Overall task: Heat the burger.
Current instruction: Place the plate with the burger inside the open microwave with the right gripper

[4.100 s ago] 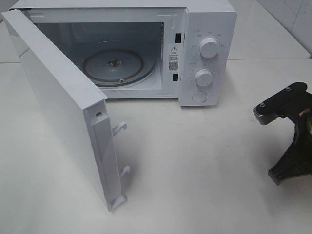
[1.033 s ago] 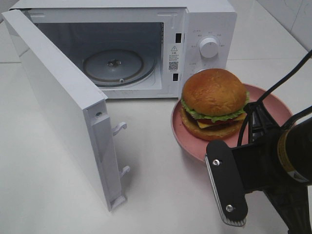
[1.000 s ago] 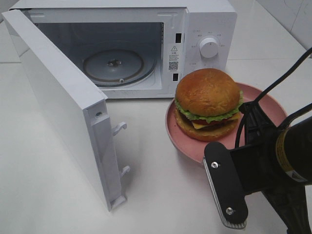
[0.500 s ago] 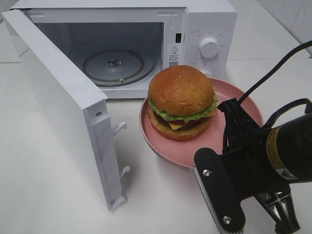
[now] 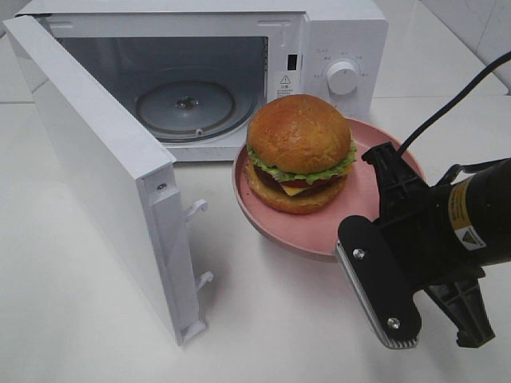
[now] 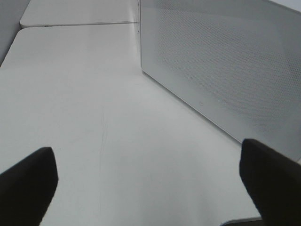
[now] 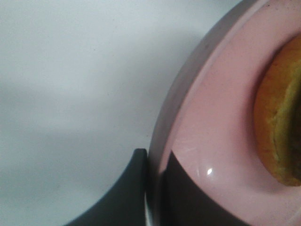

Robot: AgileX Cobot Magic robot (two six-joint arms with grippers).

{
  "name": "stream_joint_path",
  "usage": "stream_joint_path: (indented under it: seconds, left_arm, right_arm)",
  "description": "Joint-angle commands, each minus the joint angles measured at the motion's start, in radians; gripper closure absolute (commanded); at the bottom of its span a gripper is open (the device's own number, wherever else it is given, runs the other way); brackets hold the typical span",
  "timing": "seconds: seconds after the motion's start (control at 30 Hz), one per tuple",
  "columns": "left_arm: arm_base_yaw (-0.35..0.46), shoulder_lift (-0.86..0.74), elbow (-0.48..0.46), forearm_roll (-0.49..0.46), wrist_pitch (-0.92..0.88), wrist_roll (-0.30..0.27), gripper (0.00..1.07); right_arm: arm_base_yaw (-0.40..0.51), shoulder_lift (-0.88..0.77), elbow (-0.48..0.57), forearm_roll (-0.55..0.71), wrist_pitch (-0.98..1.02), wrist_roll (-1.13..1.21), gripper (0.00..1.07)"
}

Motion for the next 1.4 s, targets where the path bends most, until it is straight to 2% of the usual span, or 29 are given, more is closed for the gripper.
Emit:
stream_joint_path:
  seconds: [0.03,0.13,0.5,1.03,1.4]
  left_arm:
    - [-0.002,-0.017,0.003,-0.007,-0.008,-0.001,0.09]
    - [-0.002,-0.017,0.003,-0.007,-0.008,-0.001,0.09]
    - [-0.002,-0.017,0.003,-0.007,-0.008,-0.001,0.09]
    - [-0.002,-0.017,0.003,-0.007,-0.008,-0.001,0.09]
    - [-0.002,-0.017,0.003,-0.007,-0.008,-0.001,0.09]
  right_arm:
    - [-0.035,-0.008,-0.001,0.098,-0.073,-0.178,1.07]
    - [-0.073,-0.006,-0.001,0.227,-0.075,-0.327,1.07]
    - [-0.158,0.0,-0.001,0.454,-0.129,-0.588,1.07]
    - [-0.159,0.027,-0.013,0.462,-0.16,-0.588,1.07]
    - [-0.139,0.152,-0.114,0.44,-0.149,-0.565,1.07]
